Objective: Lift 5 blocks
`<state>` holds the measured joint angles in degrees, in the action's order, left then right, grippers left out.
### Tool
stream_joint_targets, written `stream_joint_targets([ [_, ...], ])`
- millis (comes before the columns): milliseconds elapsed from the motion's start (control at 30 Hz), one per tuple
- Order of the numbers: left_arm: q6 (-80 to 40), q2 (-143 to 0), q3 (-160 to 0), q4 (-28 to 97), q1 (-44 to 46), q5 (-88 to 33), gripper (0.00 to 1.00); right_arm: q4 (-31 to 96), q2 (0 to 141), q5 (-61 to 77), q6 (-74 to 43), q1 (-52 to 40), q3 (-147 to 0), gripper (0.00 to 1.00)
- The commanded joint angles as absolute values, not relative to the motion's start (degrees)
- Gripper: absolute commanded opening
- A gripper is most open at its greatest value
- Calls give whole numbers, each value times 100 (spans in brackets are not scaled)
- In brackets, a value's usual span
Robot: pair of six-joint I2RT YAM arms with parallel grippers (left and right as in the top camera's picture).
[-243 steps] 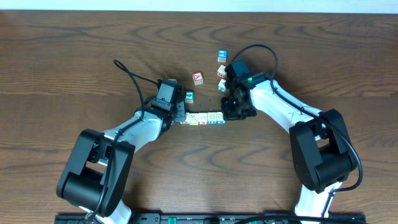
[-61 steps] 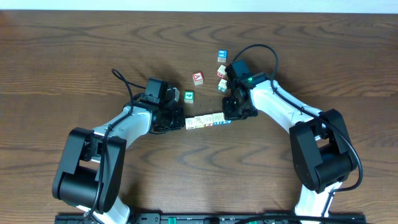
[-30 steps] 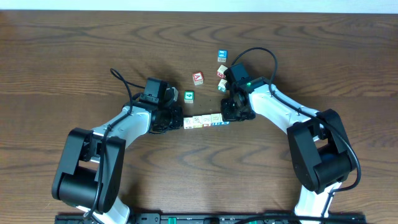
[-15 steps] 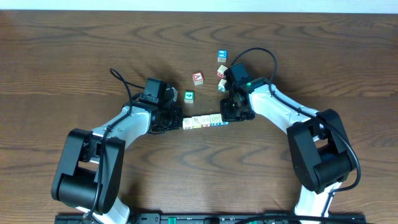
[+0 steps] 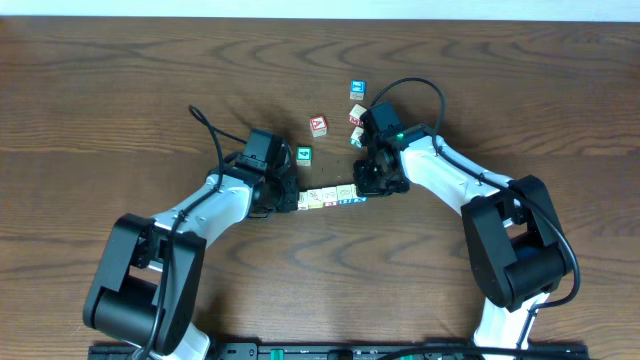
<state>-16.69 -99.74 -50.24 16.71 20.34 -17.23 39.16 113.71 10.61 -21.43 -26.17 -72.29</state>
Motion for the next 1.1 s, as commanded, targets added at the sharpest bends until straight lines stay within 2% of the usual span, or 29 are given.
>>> stream_joint_targets([
  [0,-1804,-10018,-5048,1664,2314,-1981,7,3859,11314,1844,-2073,-2823,-7214,1],
  [300,-2425,-10018,-5050,1428,2375,-2141,7,3852,11314,1900,-2073,-2825,-7214,1],
  [833,-2427,-10018,-5107,1455,2672,-2137,7,3763,11236,2038,-1962,-3030,-7238,1],
  [1067,-2255,-10018,-5502,1868,2672,-2137,7,3756,11155,2040,-1964,-3044,-7238,1],
])
